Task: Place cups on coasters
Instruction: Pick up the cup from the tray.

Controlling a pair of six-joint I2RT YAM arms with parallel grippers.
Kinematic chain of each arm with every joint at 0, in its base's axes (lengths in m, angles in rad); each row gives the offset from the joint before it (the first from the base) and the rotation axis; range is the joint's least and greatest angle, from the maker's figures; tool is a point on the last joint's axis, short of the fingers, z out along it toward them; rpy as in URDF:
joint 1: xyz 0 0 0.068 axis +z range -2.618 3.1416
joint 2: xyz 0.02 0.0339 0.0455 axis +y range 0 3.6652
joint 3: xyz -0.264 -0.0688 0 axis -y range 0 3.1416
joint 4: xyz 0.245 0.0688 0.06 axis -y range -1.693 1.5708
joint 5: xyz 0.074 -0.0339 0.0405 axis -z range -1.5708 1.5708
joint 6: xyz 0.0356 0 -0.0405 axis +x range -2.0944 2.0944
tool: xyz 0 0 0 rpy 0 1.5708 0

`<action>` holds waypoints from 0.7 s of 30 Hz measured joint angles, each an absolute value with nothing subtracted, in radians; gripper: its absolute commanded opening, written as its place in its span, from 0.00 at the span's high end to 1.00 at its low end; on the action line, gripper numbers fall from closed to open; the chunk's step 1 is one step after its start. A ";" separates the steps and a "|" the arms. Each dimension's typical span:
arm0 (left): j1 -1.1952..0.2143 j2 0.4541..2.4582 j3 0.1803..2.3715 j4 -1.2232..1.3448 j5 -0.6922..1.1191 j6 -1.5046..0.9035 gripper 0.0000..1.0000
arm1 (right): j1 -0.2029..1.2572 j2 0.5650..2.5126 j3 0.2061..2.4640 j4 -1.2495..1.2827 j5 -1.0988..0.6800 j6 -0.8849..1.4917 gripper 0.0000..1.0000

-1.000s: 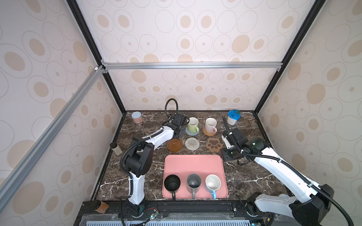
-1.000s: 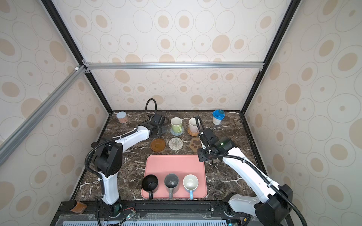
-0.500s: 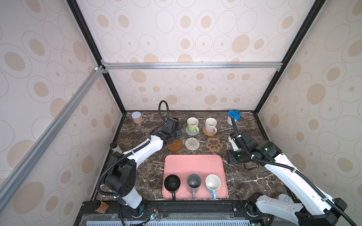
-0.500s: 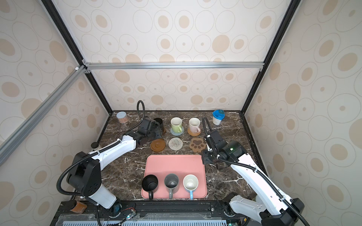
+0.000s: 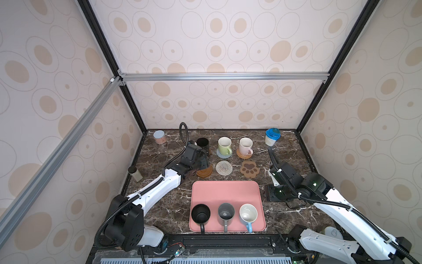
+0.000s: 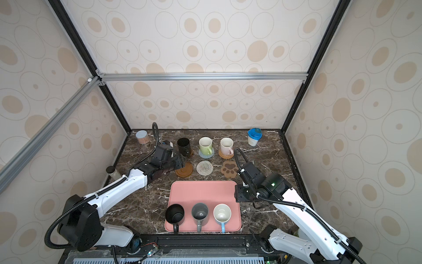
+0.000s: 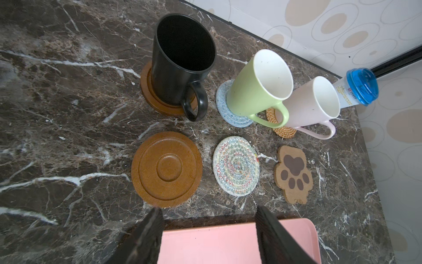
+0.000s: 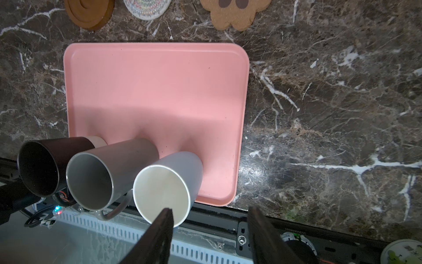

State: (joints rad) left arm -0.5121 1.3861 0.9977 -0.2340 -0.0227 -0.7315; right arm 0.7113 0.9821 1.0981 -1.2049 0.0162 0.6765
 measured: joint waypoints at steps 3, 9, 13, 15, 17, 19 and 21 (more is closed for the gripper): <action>-0.512 1.364 0.982 -0.223 -0.020 -0.731 0.34 | 0.786 0.977 1.085 -1.215 0.024 0.738 0.44; -0.512 1.343 0.955 -0.218 -0.015 -0.732 0.33 | 0.952 1.002 1.088 -1.264 0.061 0.868 0.45; -0.512 1.331 0.935 -0.218 -0.015 -0.732 0.33 | 1.045 1.014 1.090 -1.285 0.079 0.947 0.45; -0.512 1.328 0.932 -0.218 -0.016 -0.732 0.33 | 1.089 1.020 1.090 -1.294 0.088 0.985 0.44; -0.512 1.324 0.928 -0.217 -0.015 -0.732 0.33 | 1.133 1.033 1.090 -1.297 0.095 1.018 0.45; -0.512 1.319 0.920 -0.217 -0.015 -0.733 0.33 | 1.176 1.053 1.090 -1.296 0.104 1.048 0.45; -0.512 1.317 0.912 -0.216 -0.011 -0.735 0.33 | 1.215 1.081 1.090 -1.293 0.110 1.076 0.44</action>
State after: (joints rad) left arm -0.5121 1.3174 0.9115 -0.2165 -0.0109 -0.7353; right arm 1.2152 1.0813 1.0901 -1.2930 0.1101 1.0763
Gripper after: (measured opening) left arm 0.671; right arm 0.555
